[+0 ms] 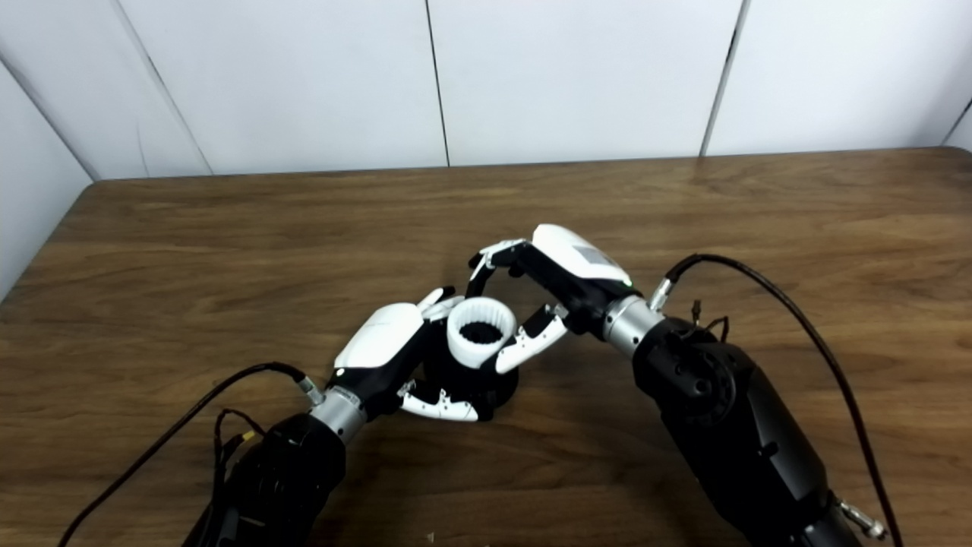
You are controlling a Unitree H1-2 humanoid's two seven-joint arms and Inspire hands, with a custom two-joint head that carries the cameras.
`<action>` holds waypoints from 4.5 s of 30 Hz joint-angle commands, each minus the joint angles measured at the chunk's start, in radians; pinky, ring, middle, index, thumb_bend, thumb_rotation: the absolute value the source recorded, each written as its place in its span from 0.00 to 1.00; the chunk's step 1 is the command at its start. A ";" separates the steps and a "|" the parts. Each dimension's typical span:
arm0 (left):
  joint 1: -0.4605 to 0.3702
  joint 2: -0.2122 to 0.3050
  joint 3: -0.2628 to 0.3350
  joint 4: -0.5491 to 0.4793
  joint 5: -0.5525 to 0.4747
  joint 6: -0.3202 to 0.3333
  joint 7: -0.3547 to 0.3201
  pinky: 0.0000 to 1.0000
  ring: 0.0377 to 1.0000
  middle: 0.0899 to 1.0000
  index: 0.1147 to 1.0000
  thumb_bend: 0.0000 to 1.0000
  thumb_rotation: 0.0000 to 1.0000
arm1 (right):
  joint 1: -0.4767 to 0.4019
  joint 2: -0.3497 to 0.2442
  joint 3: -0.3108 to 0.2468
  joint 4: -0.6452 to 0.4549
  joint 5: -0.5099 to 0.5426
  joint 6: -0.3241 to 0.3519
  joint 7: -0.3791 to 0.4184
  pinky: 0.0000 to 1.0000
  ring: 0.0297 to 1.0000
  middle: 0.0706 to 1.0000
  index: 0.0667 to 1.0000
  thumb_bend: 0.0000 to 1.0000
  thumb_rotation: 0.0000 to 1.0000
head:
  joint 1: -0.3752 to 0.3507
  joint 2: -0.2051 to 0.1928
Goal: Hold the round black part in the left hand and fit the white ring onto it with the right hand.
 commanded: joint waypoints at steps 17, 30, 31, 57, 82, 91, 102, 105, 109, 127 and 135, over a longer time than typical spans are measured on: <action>-0.018 0.001 0.000 -0.005 -0.001 0.010 -0.018 0.87 1.00 0.93 0.77 0.88 0.35 | -0.015 0.024 -0.008 -0.010 0.007 -0.054 -0.023 0.76 0.87 0.80 0.55 0.91 0.22 | 0.006 0.006; -0.020 -0.004 0.001 -0.019 0.009 0.018 -0.025 0.87 1.00 0.92 0.76 0.88 0.34 | 0.004 0.020 -0.026 -0.008 0.024 -0.058 -0.023 0.77 0.88 0.80 0.55 0.91 0.22 | 0.009 0.008; -0.020 -0.005 0.002 -0.020 0.007 0.021 -0.027 0.87 1.00 0.93 0.77 0.88 0.34 | 0.007 0.018 -0.029 -0.009 0.025 -0.057 -0.023 0.76 0.88 0.80 0.55 0.91 0.22 | 0.010 0.010; -0.032 -0.002 0.007 -0.026 0.000 0.026 -0.039 0.87 1.00 0.93 0.76 0.87 0.32 | 0.064 -0.008 -0.051 -0.002 0.044 -0.065 -0.030 0.78 0.88 0.81 0.56 0.90 0.23 | 0.015 0.018; -0.037 -0.026 0.002 0.000 -0.002 0.005 -0.008 0.86 1.00 0.93 0.76 0.89 0.33 | -0.025 -0.022 -0.009 -0.007 -0.009 -0.042 0.052 0.77 0.89 0.81 0.56 0.92 0.26 | 0.017 0.016; -0.034 -0.028 0.004 -0.008 0.000 0.012 -0.009 0.87 1.00 0.93 0.76 0.88 0.34 | -0.035 -0.027 -0.011 -0.004 -0.006 -0.031 0.079 0.77 0.89 0.81 0.55 0.92 0.26 | 0.017 0.021; -0.032 -0.030 0.003 -0.005 0.002 0.008 -0.002 0.85 1.00 0.92 0.76 0.89 0.34 | -0.034 -0.026 -0.044 0.041 0.074 -0.021 0.085 0.80 0.89 0.81 0.56 0.90 0.24 | 0.017 0.024; -0.032 -0.031 0.003 -0.010 0.003 0.017 -0.009 0.86 1.00 0.93 0.76 0.89 0.34 | -0.034 -0.028 -0.045 0.043 0.084 -0.011 0.089 0.81 0.89 0.81 0.56 0.89 0.25 | 0.020 0.027; -0.033 -0.032 0.002 -0.015 0.007 0.022 -0.012 0.86 1.00 0.93 0.76 0.89 0.33 | -0.029 -0.027 -0.045 0.047 0.093 -0.006 0.087 0.81 0.90 0.81 0.56 0.89 0.24 | 0.020 0.027; -0.038 -0.032 -0.001 -0.013 0.009 0.019 -0.006 0.85 0.99 0.93 0.75 0.89 0.33 | -0.018 -0.044 -0.025 0.065 0.072 -0.003 0.087 0.81 0.90 0.82 0.55 0.91 0.23 | 0.021 0.036; -0.040 -0.035 -0.003 -0.015 0.007 0.026 -0.011 0.86 0.99 0.93 0.76 0.89 0.33 | -0.022 -0.051 -0.024 0.061 0.068 -0.001 0.093 0.81 0.90 0.82 0.55 0.91 0.25 | 0.020 0.038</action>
